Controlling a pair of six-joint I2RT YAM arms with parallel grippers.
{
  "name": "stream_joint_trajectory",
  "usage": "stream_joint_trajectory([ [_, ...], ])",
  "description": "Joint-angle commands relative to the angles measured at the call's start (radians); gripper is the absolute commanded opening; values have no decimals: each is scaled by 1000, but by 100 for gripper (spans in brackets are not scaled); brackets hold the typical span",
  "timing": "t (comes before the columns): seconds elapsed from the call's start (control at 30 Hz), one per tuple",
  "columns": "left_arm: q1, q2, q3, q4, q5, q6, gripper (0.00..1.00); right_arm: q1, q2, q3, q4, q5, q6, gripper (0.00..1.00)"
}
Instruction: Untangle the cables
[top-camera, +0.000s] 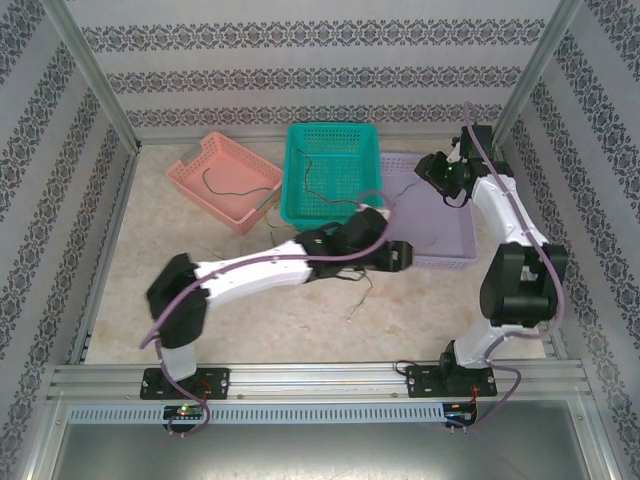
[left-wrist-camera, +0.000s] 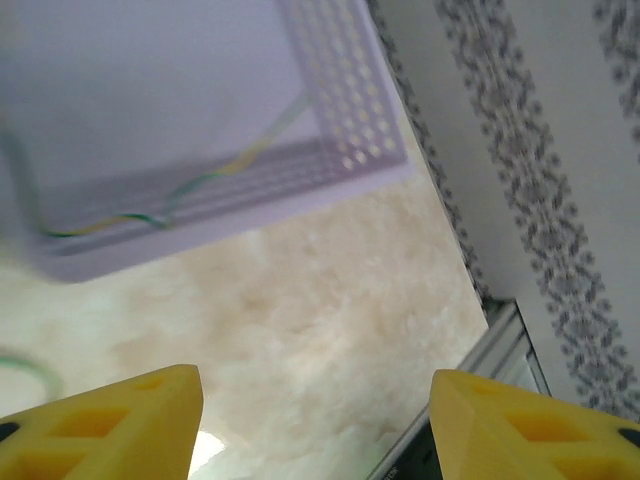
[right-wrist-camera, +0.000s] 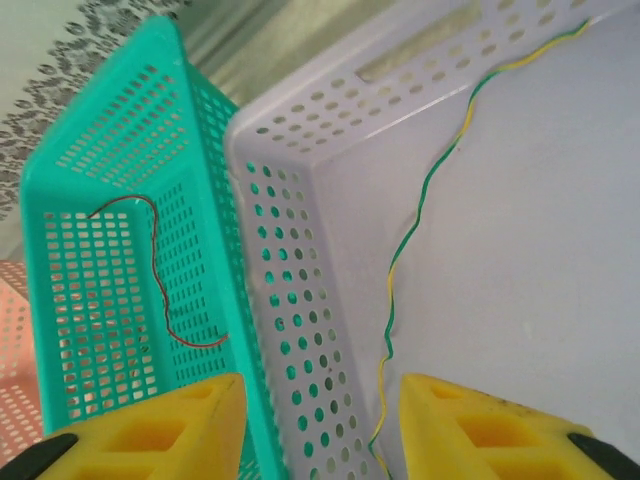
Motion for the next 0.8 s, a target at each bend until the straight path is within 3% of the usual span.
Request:
stream_joint_trajectory([
  [0.0, 106, -194, -96, -151, -143, -109, 59, 50, -114, -65, 31, 119, -47, 43],
  [0.17, 321, -429, -249, -429, -153, -223, 52, 203, -256, -210, 19, 162, -101, 42],
  [0.3, 502, -579, -397, -518, -81, -248, 50, 451, -349, -325, 16, 186, -217, 44],
  [0.43, 650, -646, -537, -550, -2, -254, 49, 707, -300, -379, 2, 184, -281, 45],
  [0.5, 720, -651, -585, -572, 10, -262, 55, 789, -271, -382, 14, 191, -287, 45],
  [0.57, 791, -635, -630, -528, 46, -267, 64, 836, -247, -374, 37, 189, -283, 46],
  [0.77, 870, -480, -632, -308, 49, -296, 70, 863, -173, -317, 45, 122, -292, 45],
])
